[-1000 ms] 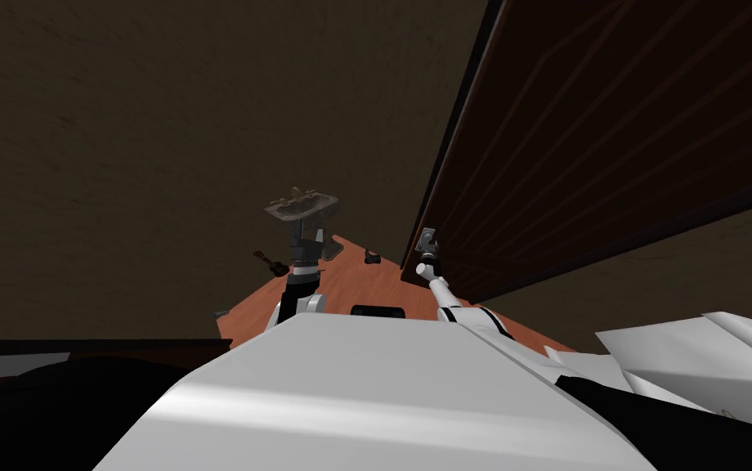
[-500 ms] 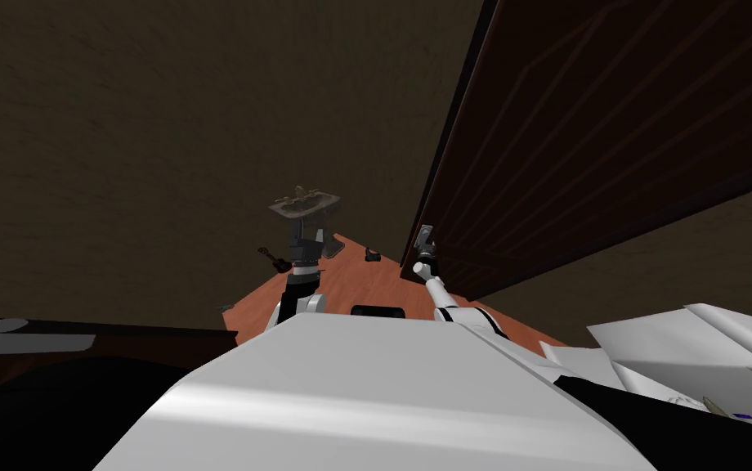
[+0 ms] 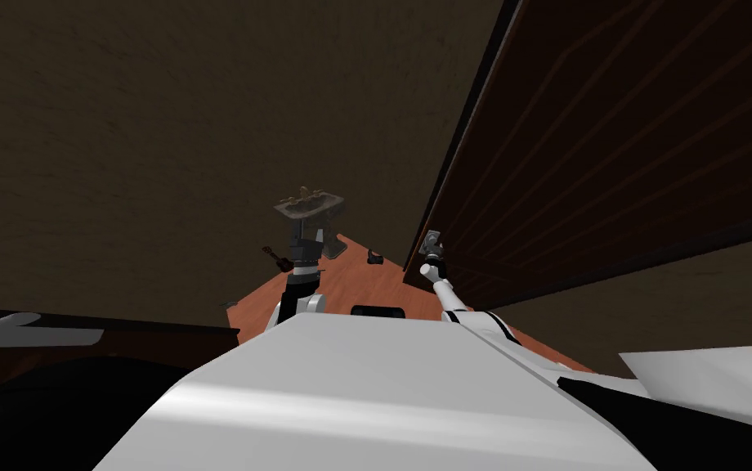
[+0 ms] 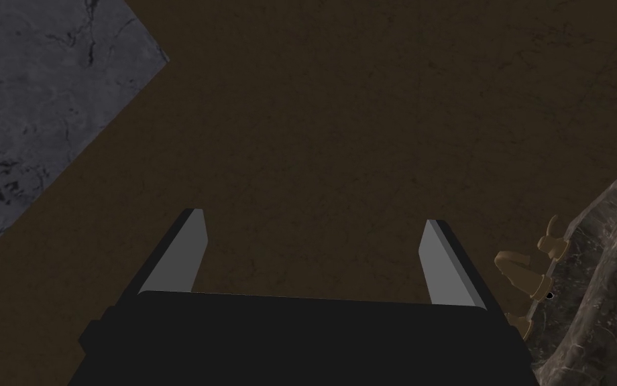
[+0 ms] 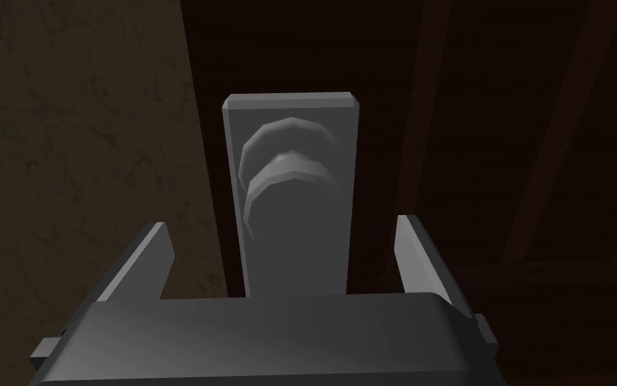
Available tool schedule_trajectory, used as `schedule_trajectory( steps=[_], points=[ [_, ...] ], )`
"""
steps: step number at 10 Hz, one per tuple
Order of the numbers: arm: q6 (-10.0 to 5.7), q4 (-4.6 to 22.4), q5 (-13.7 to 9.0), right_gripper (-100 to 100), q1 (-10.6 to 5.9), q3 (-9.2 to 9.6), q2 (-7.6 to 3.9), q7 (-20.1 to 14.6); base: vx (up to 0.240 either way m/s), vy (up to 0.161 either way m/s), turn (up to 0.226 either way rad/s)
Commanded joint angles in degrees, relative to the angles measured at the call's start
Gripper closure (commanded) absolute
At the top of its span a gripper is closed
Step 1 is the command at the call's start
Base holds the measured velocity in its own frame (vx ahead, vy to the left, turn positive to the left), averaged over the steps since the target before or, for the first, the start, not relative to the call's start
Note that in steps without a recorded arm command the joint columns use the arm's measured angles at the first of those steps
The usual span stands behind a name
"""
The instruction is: Pull the door open
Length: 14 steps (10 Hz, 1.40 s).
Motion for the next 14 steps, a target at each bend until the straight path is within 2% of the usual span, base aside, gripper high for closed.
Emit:
schedule_trajectory(
  steps=[1, 2, 3, 4, 5, 10, 11, 14],
  points=[
    [-0.21, 1.22, -0.21, -100, -0.06, 0.23, -1.82, -1.79, 0.154, -0.013, 0.103],
    [-0.18, 1.22, -0.34, -100, 0.16, 0.20, -2.43, -2.25, 0.115, 0.003, 0.055],
    [-0.09, 1.22, -0.62, -100, 0.66, 0.14, -3.83, -3.32, 0.115, -0.002, 0.110],
    [0.15, 0.60, -0.61, -100, 0.49, -0.21, -2.84, -2.14, 0.054, -0.007, 0.023],
    [0.15, 0.60, -0.61, 100, 0.49, -0.21, -2.84, -2.14, -0.007, -0.001, -0.033],
    [0.15, 0.60, -0.61, 100, 0.49, -0.21, -2.84, -2.14, -0.009, -0.001, 0.001],
    [0.44, 0.18, -0.49, 100, 1.01, 0.80, -3.66, -3.48, -0.152, -0.030, 0.145],
    [0.82, -0.66, -0.28, 100, 1.77, 2.61, -4.90, -5.81, -0.227, -0.054, 0.160]
  ],
)
